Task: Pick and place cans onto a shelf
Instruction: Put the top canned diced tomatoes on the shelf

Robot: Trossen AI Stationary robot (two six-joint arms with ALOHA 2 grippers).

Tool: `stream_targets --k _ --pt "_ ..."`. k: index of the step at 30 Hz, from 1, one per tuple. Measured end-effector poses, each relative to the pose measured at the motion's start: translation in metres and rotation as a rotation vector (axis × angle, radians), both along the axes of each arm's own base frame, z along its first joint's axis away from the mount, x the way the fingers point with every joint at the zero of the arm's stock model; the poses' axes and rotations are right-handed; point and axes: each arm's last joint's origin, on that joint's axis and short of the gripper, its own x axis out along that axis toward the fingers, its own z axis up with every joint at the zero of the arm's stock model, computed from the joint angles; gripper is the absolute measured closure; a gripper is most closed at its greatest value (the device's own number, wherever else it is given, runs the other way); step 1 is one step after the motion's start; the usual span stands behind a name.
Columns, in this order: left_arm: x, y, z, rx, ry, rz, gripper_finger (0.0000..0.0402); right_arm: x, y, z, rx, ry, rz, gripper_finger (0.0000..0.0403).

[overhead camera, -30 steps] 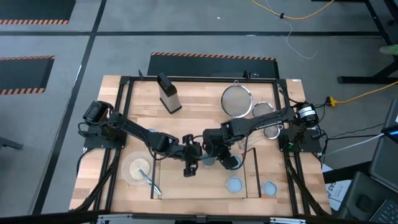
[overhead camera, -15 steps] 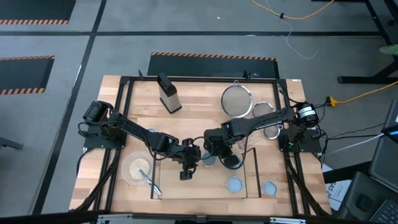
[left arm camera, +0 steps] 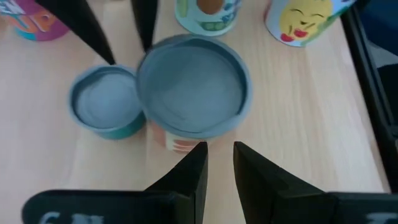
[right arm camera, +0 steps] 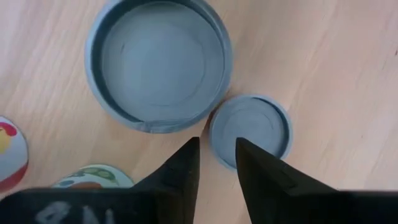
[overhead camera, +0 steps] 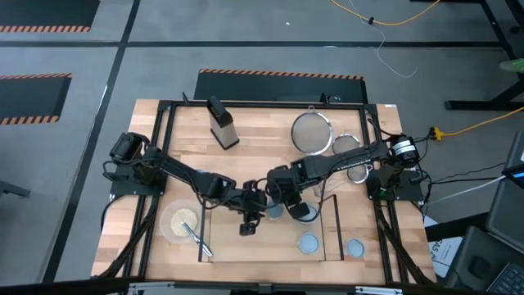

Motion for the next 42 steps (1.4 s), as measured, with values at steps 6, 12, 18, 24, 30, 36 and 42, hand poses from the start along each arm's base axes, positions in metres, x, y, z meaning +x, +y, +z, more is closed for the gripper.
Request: stream_targets --k 6,12,18,24,30,36,42 --pt "0.001 0.004 0.000 0.003 -0.001 0.015 0.0332 -0.001 0.003 0.000 0.101 0.018 0.035 0.0296" --pt "0.002 0.005 0.000 0.010 -0.003 0.011 0.0332 -0.002 0.009 0.001 0.125 0.028 0.033 0.0296" --pt "0.002 0.006 0.000 0.031 -0.009 0.024 0.0332 -0.004 0.016 0.000 0.130 0.039 0.052 0.0296" --pt "0.002 0.006 0.000 0.034 -0.011 0.028 0.0332 -0.007 0.021 0.000 0.126 0.059 0.067 0.0296" --pt "0.002 0.006 0.000 0.034 -0.011 0.027 0.0331 -0.009 0.023 0.000 0.123 0.068 0.072 0.0296" --pt "0.002 0.006 0.000 0.039 -0.012 0.033 0.0331 -0.009 0.023 0.000 0.122 0.068 0.073 0.0296" --pt "0.001 0.007 -0.001 0.050 -0.003 0.040 0.0331 -0.009 0.021 -0.001 0.030 0.057 0.045 0.0296"
